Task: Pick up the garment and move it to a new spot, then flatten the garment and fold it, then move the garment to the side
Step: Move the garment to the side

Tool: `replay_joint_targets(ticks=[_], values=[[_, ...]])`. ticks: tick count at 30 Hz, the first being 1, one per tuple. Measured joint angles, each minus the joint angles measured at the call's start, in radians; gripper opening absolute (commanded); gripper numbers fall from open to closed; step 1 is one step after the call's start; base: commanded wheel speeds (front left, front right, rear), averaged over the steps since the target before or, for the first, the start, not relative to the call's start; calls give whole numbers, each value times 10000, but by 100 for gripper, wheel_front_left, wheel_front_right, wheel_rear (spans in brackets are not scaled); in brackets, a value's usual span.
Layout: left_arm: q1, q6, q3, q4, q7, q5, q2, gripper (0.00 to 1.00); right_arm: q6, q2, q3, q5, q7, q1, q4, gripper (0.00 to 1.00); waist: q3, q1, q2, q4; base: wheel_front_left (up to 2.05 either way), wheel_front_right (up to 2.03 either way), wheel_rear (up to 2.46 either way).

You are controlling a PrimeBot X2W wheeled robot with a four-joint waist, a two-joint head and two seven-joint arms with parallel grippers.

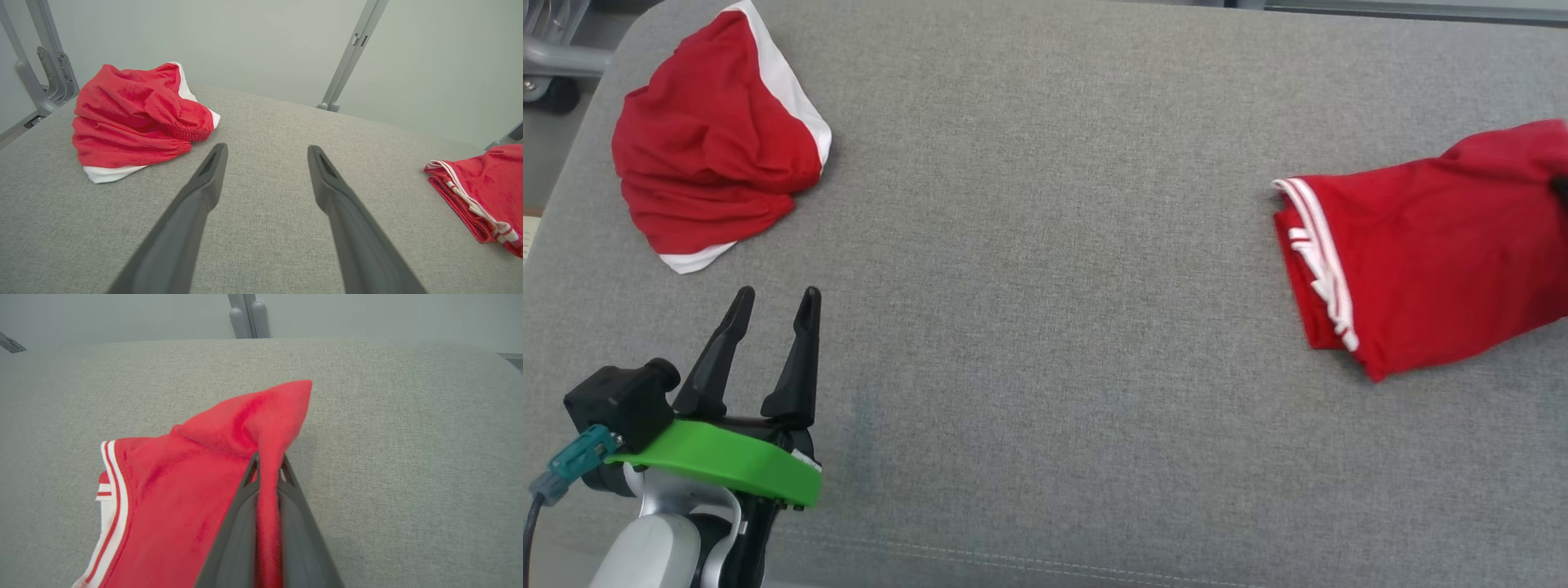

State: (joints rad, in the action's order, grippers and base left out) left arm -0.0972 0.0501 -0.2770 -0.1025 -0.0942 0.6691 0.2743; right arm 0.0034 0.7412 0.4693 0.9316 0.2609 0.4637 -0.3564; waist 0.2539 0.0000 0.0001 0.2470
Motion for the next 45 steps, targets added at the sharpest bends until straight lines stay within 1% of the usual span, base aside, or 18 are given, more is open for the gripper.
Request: replay_joint_targets(ticks=[2,5,8,9,12,17,21,22,25,26,27,28,29,33,35,38,40,45], values=[[9,29,100,-36,-35,0,10,100,-127,435,-259,6,174,198,-105,0,137,0,0,24,0,0,0],[19,31,146,-119,-35,0,29,100,-253,696,-579,27,328,465,-184,0,372,0,0,39,0,0,0],[26,33,163,-337,-31,0,58,100,-508,1016,-807,35,504,698,-228,0,644,0,0,32,0,0,0],[19,33,157,-445,-19,0,67,100,-650,1323,-986,31,585,869,-299,0,847,0,0,19,0,0,0],[-21,33,161,-642,8,-2,88,100,-711,1791,-1204,4,671,1113,-378,0,1173,0,0,-5,0,0,0],[-90,38,174,-813,13,-2,102,100,-846,2280,-1469,-109,669,1387,-602,0,1738,0,0,-67,0,0,0],[-384,44,192,-972,13,-2,98,100,-876,2523,-1567,-357,648,1415,-963,0,2150,0,0,-139,0,0,0],[-479,44,198,-995,13,-2,96,100,-949,2571,-1565,-418,642,1415,-1045,0,2244,0,0,-157,0,0,0],[-630,77,221,-1009,13,-4,92,100,-1022,2646,-1569,-696,424,1417,-1225,0,2486,0,0,-215,0,0,0],[-662,92,221,-999,12,-4,84,100,-1024,2633,-1559,-771,343,1418,-1285,9,2551,0,0,-233,0,0,0],[-690,117,217,-989,12,-4,67,100,-1030,2610,-1553,-848,238,1418,-1369,44,2605,0,0,-253,0,0,0],[-706,117,215,-980,12,-6,56,100,-1062,2592,-1538,-943,121,1417,-1452,88,2646,1,0,-271,0,0,0],[-725,117,215,-961,10,-6,40,100,-1116,2587,-1490,-1047,31,1417,-1536,100,2673,1,0,-288,0,0,0],[-750,119,219,-832,8,-6,29,100,-1126,2508,-1302,-1413,-146,1290,-2015,100,2640,0,0,-324,0,0,0],[-752,128,272,-830,8,-6,31,100,-1195,2445,-1290,-1455,-242,1186,-2220,100,2616,0,0,-340,0,0,0],[-758,130,418,-842,8,-6,50,100,-1197,2219,-1342,-1438,-410,1125,-2506,100,2606,0,0,-388,0,0,0],[-758,157,520,-853,8,-6,73,100,-1210,1996,-1348,-1415,-472,1046,-2623,100,2607,0,0,-427,0,0,0],[-766,222,568,-848,6,-36,199,100,-1264,1210,-1325,-1386,-911,880,-2943,100,2553,0,0,-594,0,0,0]])
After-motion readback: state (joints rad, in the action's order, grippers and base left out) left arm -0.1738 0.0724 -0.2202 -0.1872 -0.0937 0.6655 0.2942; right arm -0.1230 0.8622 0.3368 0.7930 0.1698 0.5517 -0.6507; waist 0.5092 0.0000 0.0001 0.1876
